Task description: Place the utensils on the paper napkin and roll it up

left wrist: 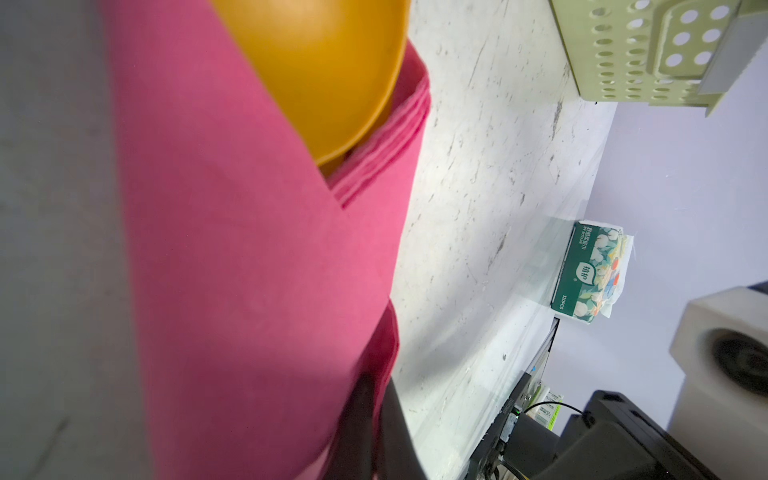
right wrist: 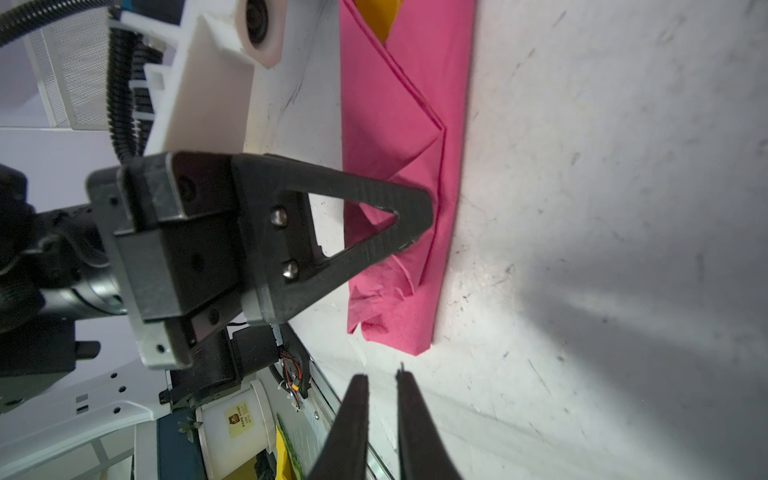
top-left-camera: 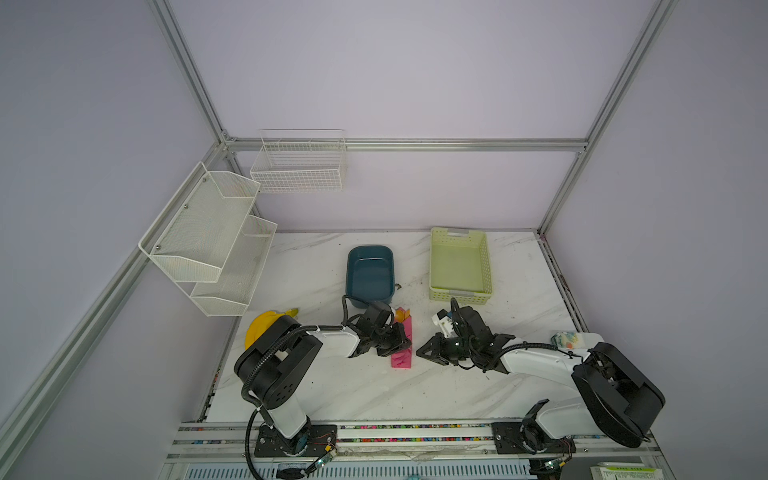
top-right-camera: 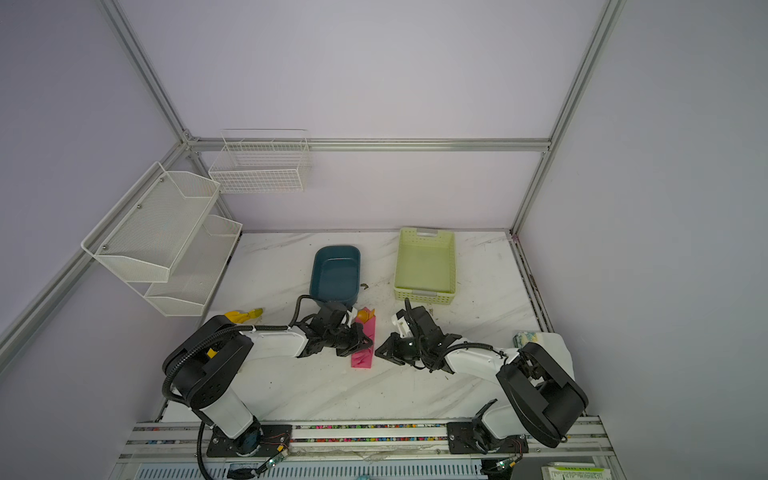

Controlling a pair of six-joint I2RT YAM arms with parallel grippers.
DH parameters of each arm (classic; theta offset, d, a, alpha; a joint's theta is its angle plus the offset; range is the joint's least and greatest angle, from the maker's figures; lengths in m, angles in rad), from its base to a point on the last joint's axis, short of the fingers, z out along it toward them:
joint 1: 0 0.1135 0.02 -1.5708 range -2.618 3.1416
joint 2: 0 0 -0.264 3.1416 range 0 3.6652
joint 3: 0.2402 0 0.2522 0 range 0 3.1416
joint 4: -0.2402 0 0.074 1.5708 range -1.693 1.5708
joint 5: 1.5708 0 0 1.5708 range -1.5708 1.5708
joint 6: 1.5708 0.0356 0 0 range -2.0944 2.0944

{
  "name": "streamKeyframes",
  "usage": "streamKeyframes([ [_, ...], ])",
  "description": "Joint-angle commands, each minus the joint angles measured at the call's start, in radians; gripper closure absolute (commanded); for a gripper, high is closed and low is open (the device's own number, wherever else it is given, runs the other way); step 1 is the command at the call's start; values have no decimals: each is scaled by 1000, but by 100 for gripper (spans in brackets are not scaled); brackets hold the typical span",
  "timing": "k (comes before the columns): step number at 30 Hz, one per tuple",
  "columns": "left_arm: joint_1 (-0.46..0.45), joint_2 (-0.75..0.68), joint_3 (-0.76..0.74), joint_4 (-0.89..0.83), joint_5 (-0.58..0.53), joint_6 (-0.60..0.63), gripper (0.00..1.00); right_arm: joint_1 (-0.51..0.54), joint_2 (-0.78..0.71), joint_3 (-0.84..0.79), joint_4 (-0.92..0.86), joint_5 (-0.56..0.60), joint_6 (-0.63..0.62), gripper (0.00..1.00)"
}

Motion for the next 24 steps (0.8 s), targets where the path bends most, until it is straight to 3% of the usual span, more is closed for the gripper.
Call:
streamKeyframes([
  [1, 4, -30, -39, 32, 9, -15, 98, -1, -1, -43, 105, -24, 51, 91],
  [7, 6, -33, -39, 30, 10, -17, 98, -1, 62, -83, 269, -84, 108, 98],
  [24, 6, -38, -42, 30, 3, -21, 98, 58, 253, -70, 517, -126, 204, 98],
])
